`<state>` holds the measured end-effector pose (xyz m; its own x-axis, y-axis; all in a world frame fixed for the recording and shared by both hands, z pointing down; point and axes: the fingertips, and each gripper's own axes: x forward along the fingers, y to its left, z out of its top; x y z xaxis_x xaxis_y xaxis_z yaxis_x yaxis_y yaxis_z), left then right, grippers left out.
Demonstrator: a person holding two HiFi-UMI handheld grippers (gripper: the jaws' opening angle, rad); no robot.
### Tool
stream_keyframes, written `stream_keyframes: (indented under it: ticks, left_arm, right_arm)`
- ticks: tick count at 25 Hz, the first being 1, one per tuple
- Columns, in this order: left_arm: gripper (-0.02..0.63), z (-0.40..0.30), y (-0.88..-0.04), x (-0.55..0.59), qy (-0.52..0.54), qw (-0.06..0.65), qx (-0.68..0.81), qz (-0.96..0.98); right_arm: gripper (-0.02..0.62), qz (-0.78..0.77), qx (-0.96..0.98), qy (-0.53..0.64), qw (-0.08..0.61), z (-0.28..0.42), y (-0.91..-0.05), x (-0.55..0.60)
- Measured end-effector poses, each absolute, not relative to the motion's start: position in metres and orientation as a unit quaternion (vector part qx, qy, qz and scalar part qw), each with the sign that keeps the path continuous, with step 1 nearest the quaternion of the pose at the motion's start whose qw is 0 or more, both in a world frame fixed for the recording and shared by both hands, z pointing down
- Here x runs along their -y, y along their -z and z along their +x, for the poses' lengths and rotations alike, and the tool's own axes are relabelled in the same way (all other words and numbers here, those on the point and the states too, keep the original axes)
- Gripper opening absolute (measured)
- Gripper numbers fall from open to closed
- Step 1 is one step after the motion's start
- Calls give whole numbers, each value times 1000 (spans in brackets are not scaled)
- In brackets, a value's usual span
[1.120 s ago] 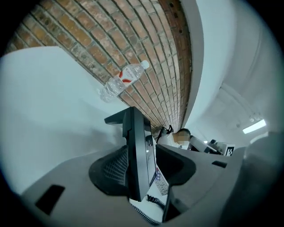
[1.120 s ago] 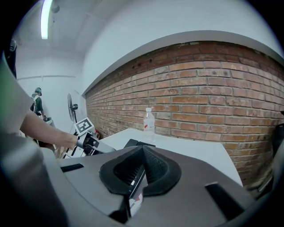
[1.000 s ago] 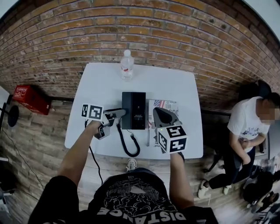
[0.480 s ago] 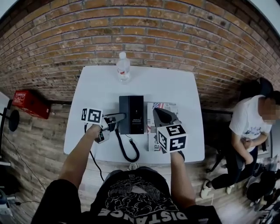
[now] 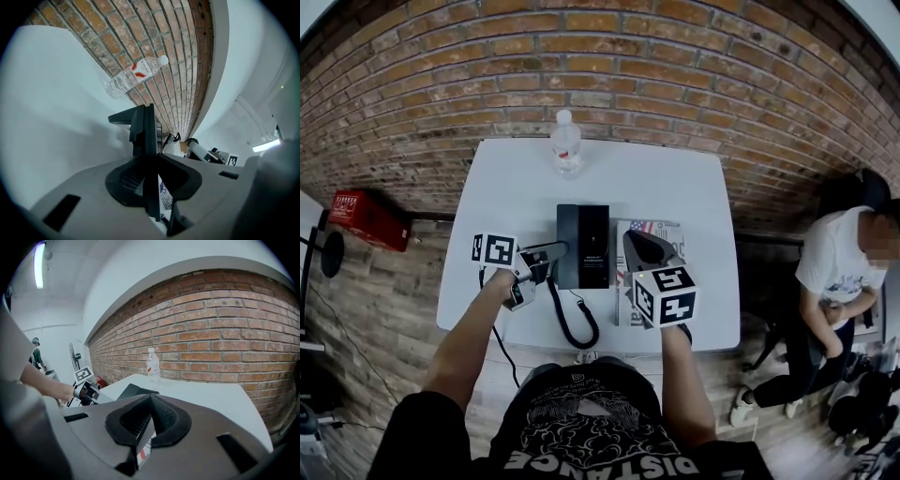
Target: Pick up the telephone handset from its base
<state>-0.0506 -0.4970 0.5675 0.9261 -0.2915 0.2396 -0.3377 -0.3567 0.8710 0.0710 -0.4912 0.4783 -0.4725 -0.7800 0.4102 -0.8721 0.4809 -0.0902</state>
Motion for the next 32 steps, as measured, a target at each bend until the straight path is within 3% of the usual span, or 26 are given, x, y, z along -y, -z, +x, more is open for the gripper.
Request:
stream_keyframes:
  ticks: [12,32]
  left_arm:
    - [75,-59,-539,489,41,524,210,825]
    - [75,-102,-447,402,99,424,256,863]
  right_arm:
    - [0,500,840,-150,150,73,-473,474]
    - [0,543,825,-109,113,52,-419,383]
